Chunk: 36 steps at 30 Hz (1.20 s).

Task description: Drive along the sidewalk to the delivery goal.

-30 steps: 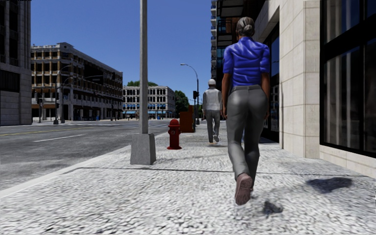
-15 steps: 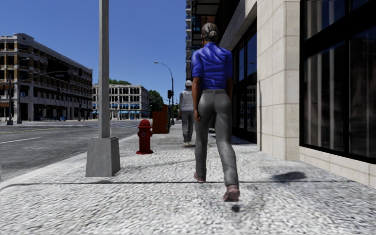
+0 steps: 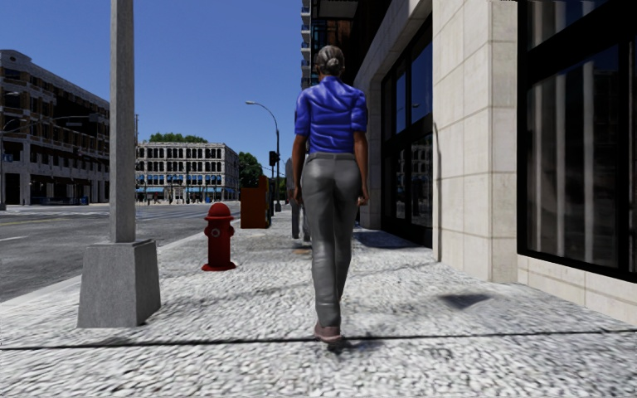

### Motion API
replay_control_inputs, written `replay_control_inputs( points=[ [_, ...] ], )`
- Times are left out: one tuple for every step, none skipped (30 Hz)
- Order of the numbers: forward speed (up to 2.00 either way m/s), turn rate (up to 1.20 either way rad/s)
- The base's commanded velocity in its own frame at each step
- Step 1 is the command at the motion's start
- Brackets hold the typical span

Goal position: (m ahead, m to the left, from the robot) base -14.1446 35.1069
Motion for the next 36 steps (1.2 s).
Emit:
replay_control_inputs(
  points=[
    [1.01,0.00],
    [1.01,0.00],
    [1.01,0.00],
    [1.01,0.00],
    [1.01,0.00],
    [1.01,0.00],
    [1.01,0.00],
    [1.01,0.00],
    [1.01,0.00],
    [1.01,0.00],
    [1.01,0.00],
    [1.01,0.00],
    [1.03,0.00],
    [1.03,0.00],
    [1.04,0.00],
    [1.05,0.00],
    [1.05,0.00],
    [1.05,0.00],
    [1.05,0.00],
    [1.04,0.00],
    [1.04,0.00],
    [1.03,0.00],
    [1.03,0.00],
    [1.03,0.00],
    [1.03,0.00],
    [1.03,0.00],
    [1.03,0.00],
    [1.03,0.00],
    [1.03,0.00],
    [1.03,0.00],
    [1.03,0.00],
    [1.03,0.00],
    [1.03,0.00],
    [1.03,0.00],
    [1.03,0.00],
    [1.03,0.00]
  ],
)
